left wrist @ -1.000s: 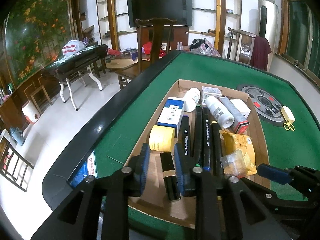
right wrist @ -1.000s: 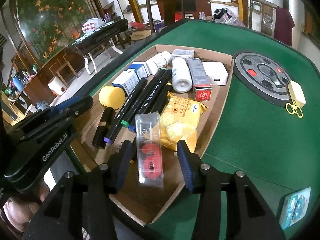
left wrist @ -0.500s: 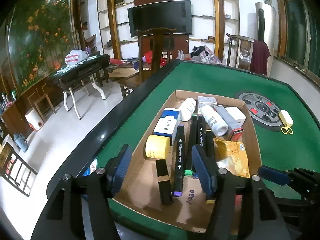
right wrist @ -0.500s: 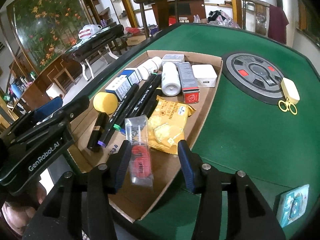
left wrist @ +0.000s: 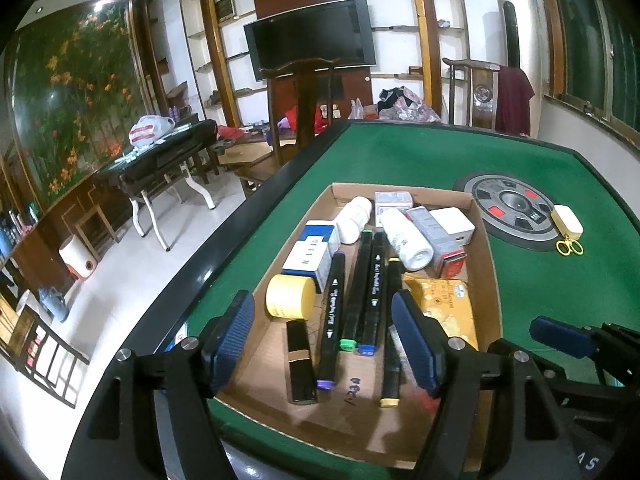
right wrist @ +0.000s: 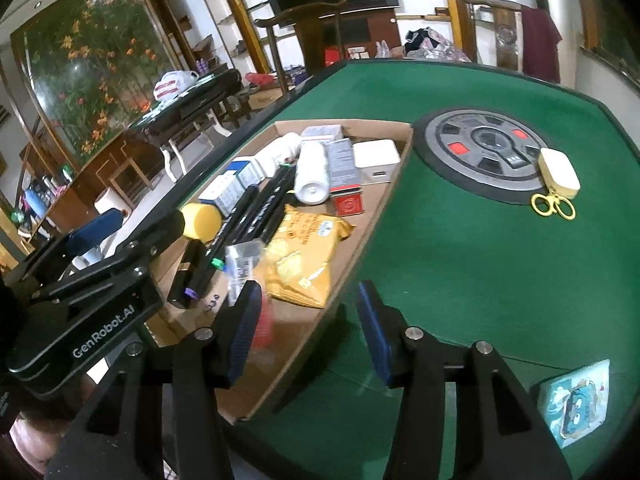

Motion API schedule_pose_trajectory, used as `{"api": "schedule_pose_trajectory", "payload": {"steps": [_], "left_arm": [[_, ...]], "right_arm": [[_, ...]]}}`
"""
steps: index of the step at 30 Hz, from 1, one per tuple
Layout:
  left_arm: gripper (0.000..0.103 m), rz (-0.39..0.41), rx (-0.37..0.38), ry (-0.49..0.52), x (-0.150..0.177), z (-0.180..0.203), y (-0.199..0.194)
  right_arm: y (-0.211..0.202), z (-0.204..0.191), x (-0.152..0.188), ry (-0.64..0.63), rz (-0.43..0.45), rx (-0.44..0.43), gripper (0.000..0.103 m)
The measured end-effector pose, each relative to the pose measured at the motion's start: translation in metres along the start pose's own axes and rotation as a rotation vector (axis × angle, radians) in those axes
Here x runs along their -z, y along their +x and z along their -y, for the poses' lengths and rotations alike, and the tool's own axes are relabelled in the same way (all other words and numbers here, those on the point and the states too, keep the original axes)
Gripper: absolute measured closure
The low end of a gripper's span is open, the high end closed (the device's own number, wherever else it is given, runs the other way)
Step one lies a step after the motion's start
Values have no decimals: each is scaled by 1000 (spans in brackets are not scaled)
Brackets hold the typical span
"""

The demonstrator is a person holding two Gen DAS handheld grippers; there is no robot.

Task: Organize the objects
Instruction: 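Move both open tools back over the felt toward the grey disc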

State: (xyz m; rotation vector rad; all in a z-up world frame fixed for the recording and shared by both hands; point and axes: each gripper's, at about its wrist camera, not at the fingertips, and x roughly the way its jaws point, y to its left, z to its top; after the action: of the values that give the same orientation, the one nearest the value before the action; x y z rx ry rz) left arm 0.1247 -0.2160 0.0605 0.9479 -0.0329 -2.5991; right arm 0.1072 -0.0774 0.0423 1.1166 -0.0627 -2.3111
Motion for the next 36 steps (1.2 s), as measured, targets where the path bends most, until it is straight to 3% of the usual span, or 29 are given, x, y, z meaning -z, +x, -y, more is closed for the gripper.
{"api": "schedule_pose_trajectory", "payload": {"steps": [6,10,24,28,32,36], "left_arm": [[37,13,1,40,-2,21,-8],[26,22,8,77,-3,40,-13],[26,43,42,164,-6,94,-23],[16,86,20,148,-8,99,-30],[5,192,-19,127,-14,100,-46],[1,274,-6,54,-21,92,-62]], "right_arm": [[-10,21,0,42,23,0,54],[-19,41,-1,79,48,6,53],[-49,104,-1,184,100,64,52],[-50,110,-1,179,102,76,52],[-51,111,0,167,100,90,52],[-48,107,0,144,91,100,52]]}}
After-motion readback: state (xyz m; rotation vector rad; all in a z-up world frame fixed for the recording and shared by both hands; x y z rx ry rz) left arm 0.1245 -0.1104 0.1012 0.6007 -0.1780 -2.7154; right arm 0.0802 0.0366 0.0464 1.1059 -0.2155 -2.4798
